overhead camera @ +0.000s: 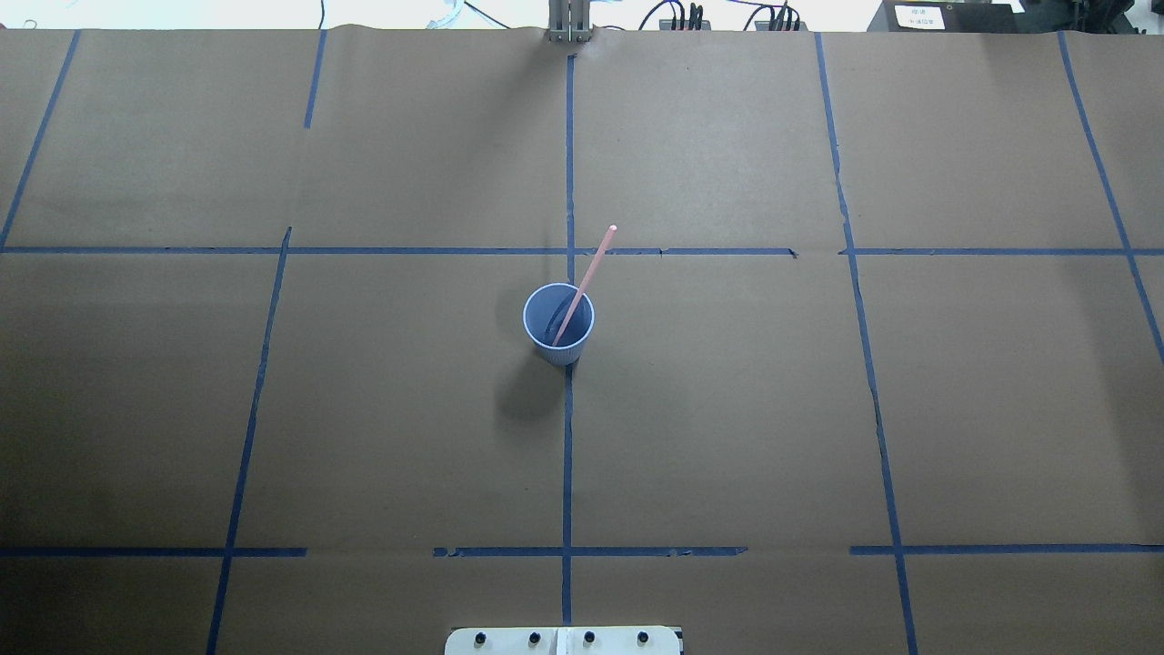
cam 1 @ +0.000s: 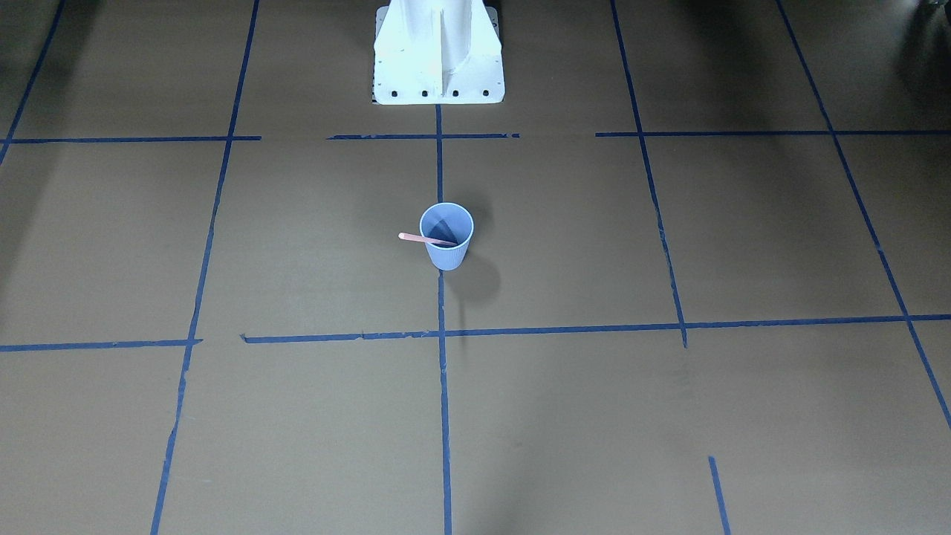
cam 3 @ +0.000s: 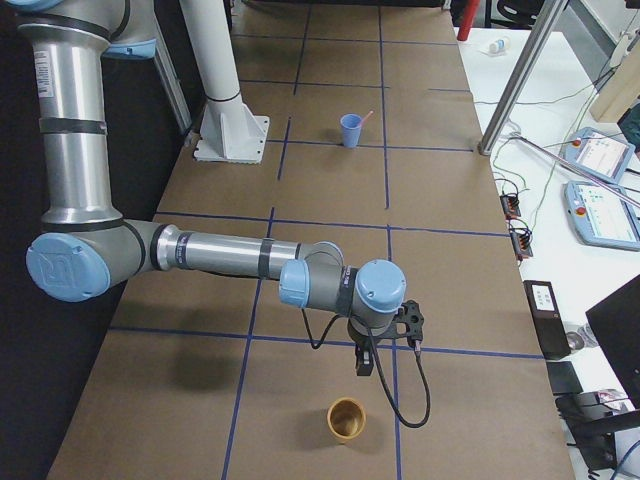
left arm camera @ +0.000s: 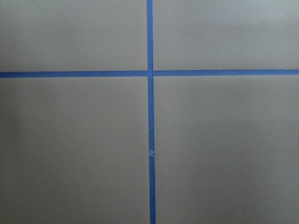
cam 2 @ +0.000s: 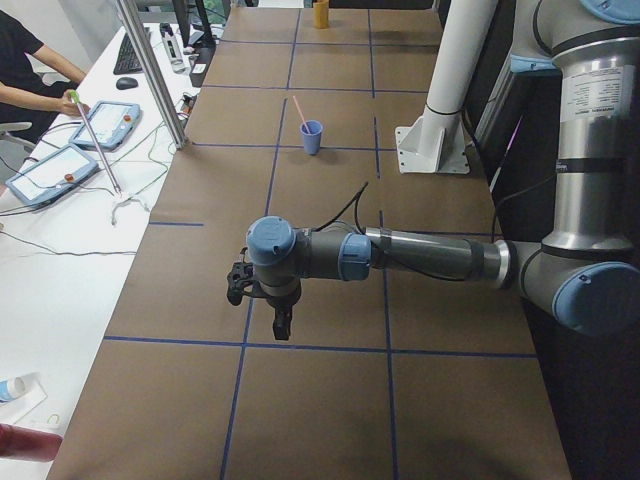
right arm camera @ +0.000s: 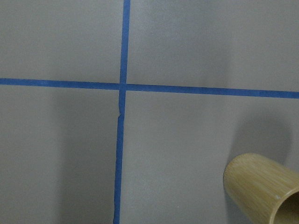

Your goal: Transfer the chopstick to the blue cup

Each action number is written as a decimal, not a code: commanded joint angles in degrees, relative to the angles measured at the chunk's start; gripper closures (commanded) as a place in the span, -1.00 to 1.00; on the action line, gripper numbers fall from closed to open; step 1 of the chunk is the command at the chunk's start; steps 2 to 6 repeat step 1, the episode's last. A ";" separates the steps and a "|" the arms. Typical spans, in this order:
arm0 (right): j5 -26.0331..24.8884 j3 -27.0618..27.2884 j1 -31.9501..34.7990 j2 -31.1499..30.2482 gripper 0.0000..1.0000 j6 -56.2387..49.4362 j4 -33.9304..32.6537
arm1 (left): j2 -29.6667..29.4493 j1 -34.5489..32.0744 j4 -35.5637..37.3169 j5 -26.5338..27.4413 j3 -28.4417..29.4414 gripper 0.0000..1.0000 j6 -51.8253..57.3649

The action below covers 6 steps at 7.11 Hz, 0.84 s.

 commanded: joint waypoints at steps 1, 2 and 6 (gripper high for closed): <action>0.01 0.05 -0.30 0.00 -1.00 0.00 -0.01 | 0.21 0.00 0.43 0.13 0.13 -1.00 0.08; 0.01 0.05 -0.30 0.00 -1.00 0.00 -0.01 | 0.21 0.00 0.43 0.13 0.13 -1.00 0.08; 0.01 0.05 -0.30 0.00 -1.00 0.00 -0.01 | 0.21 0.00 0.43 0.13 0.13 -1.00 0.08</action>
